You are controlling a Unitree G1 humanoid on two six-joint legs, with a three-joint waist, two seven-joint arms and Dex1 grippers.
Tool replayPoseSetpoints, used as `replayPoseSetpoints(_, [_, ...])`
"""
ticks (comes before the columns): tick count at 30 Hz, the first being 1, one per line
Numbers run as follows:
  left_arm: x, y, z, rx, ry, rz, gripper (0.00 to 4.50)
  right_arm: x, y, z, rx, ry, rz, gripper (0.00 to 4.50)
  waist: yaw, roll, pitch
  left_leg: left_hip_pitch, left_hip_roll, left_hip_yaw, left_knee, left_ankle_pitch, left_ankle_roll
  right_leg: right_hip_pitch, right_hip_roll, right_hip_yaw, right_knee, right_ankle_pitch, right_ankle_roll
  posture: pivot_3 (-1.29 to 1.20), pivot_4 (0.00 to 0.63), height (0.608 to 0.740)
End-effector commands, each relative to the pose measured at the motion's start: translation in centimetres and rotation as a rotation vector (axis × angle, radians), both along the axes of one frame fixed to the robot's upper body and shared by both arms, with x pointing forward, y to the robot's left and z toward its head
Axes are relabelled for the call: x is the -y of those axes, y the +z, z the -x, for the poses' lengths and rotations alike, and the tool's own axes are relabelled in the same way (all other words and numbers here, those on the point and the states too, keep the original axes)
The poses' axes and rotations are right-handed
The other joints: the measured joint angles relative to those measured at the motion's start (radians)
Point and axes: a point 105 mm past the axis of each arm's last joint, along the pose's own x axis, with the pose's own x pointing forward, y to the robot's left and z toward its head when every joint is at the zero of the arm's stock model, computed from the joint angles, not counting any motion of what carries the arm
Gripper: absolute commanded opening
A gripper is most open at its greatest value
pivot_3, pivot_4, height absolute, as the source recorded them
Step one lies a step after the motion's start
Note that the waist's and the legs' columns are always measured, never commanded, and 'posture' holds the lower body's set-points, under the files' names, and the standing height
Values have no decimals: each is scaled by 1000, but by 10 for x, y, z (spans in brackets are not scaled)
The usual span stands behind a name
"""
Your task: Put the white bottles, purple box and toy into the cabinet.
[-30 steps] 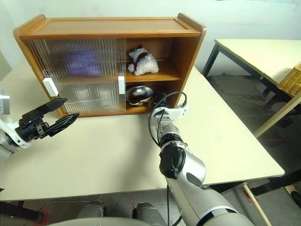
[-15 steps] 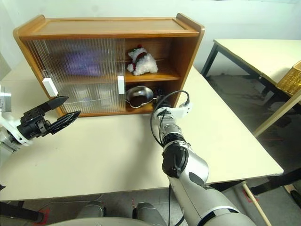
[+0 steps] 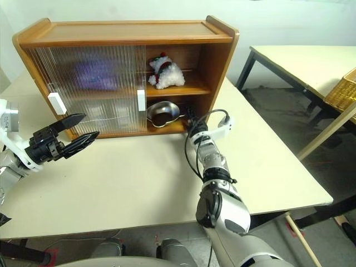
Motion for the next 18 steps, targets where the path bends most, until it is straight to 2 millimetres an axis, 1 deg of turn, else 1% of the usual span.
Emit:
replayPoseSetpoints(1, [1, -4, -2, -8, -6, -4, 4500, -9, 3, 9, 33, 101, 158, 4453, -2, 0, 0, 0, 0, 0, 0, 0, 0, 0, 0, 0, 0, 0, 0, 65, 5, 740])
replayPoseSetpoints(4, [0, -5, -1, -7, -8, -5, 4500, -27, -6, 31, 109, 270, 447, 4453, -3, -1, 0, 0, 0, 0, 1, 0, 0, 1, 0, 0, 0, 0, 0, 63, 3, 740])
replayPoseSetpoints(8, [0, -5, -1, -6, -10, -6, 4500, -49, -17, 57, 214, 463, 723, 4453, -4, -1, 0, 1, -1, 1, 1, 0, 0, 2, 0, 0, 0, -1, 1, 64, 0, 740])
replayPoseSetpoints(9, [0, -5, -1, -6, -10, -7, 4500, -55, -19, 64, 257, 516, 797, 4287, -4, -1, 0, 1, -1, 0, 1, 0, 0, 2, 0, 0, 0, -1, 1, 65, 0, 740])
replayPoseSetpoints(11, [-1, -5, -1, -6, -8, -8, 4500, -62, -21, 72, 311, 574, 870, 3898, -5, -1, 0, 2, -2, 1, 1, 1, 0, 3, 0, 0, 0, -3, 4, 68, 0, 740])
replayPoseSetpoints(12, [0, -5, -1, -5, -8, -9, 4500, -64, -21, 73, 328, 587, 896, 3567, -6, -1, 0, 2, -2, 2, 2, 1, 0, 3, 0, 0, 0, -4, 6, 68, 0, 740])
replayPoseSetpoints(13, [0, -5, -1, -4, -8, -9, 4500, -65, -21, 73, 347, 595, 920, 3118, -6, -1, 0, 3, -2, 2, 2, 1, 0, 3, 0, 1, 0, -5, 7, 70, 0, 740])
replayPoseSetpoints(15, [0, -5, -1, -4, -7, -9, 4500, -68, -20, 72, 369, 603, 946, 2408, -5, -1, 0, 5, -2, 2, 2, 2, 0, 5, 0, 1, 0, -5, 7, 71, 0, 740])
replayPoseSetpoints(16, [0, -5, -1, -4, -7, -8, 4500, -68, -20, 72, 374, 604, 951, 1943, -5, -1, 0, 6, -3, 1, 2, 2, 0, 7, 0, 1, 0, -5, 8, 71, 0, 740])
replayPoseSetpoints(18, [0, -5, 0, -5, -6, -9, 4500, -72, -19, 68, 386, 606, 964, 1179, -5, -1, 0, 10, -2, 0, 1, 2, 0, 10, 0, 1, 0, -5, 8, 71, 0, 740])
